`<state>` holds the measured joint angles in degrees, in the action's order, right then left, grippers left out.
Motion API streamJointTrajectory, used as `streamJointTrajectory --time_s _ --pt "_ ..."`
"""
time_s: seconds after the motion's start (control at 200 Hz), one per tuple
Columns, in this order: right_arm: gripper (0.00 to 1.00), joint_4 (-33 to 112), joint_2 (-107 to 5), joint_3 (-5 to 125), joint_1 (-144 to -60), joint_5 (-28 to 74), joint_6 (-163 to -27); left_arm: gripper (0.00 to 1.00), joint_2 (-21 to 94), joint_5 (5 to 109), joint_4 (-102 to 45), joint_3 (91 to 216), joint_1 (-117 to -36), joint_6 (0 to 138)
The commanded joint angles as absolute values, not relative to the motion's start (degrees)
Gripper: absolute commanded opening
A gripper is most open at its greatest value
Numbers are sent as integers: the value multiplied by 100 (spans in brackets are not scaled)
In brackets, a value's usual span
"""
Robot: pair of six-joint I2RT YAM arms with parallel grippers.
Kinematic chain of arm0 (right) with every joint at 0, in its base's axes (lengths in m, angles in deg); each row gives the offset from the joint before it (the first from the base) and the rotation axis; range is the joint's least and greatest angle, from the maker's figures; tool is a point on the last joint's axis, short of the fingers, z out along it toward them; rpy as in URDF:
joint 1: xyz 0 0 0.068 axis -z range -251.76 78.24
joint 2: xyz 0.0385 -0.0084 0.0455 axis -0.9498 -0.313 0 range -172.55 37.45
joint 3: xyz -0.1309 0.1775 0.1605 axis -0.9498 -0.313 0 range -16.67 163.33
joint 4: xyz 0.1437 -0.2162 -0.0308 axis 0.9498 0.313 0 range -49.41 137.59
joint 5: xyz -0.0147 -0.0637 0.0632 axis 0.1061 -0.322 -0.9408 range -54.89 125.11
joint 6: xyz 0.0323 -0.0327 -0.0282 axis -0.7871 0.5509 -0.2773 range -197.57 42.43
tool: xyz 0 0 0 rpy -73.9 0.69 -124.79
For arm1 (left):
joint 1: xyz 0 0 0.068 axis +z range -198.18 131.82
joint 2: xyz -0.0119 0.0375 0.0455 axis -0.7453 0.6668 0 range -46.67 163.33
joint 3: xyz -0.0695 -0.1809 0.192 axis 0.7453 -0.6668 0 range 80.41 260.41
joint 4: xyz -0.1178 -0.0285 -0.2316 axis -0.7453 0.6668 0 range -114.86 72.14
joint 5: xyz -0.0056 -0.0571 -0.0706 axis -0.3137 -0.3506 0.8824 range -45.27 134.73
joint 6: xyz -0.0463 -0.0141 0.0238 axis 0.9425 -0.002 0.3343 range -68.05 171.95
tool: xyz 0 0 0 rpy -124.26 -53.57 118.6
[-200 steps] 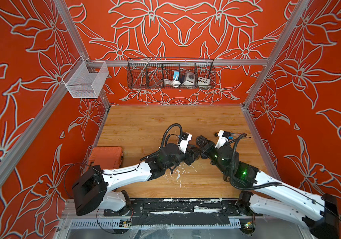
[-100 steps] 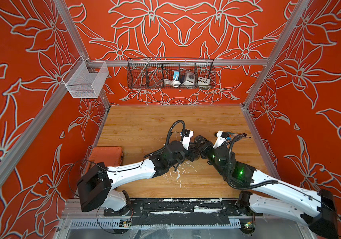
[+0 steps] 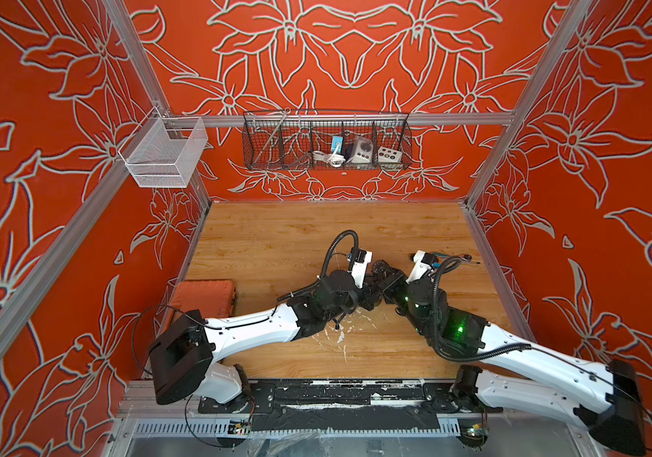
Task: Place watch on stand
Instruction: Pick up the watch at the center of the board.
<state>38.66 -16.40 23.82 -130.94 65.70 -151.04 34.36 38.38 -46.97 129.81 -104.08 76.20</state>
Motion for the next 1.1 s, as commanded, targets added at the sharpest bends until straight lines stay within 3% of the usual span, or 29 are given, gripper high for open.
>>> streamJointTrajectory --time_s 0.0,0.105,0.255,0.31,0.751,1.091 --pt "4 4355 -1607 2734 -13131 6961 -15076 1 3311 3426 -4505 12965 -10320 7516" --pt "16 4766 -1604 2949 -13127 6966 -14746 0 3208 3461 -4458 12923 -10312 7314" --pt "47 4975 -1392 2985 -13047 6509 -13585 0 2906 3751 -4280 12789 -10247 6822" --pt "52 4949 -1283 2929 -12975 6152 -13173 0 2779 3776 -4147 12733 -10209 6660" --pt "54 5520 -340 2427 -12592 3053 -9688 0 1960 5230 -4024 12205 -9538 5842" --pt "46 5981 261 2125 -12590 2599 -9128 0 1867 7066 -4987 11896 -9529 5416"
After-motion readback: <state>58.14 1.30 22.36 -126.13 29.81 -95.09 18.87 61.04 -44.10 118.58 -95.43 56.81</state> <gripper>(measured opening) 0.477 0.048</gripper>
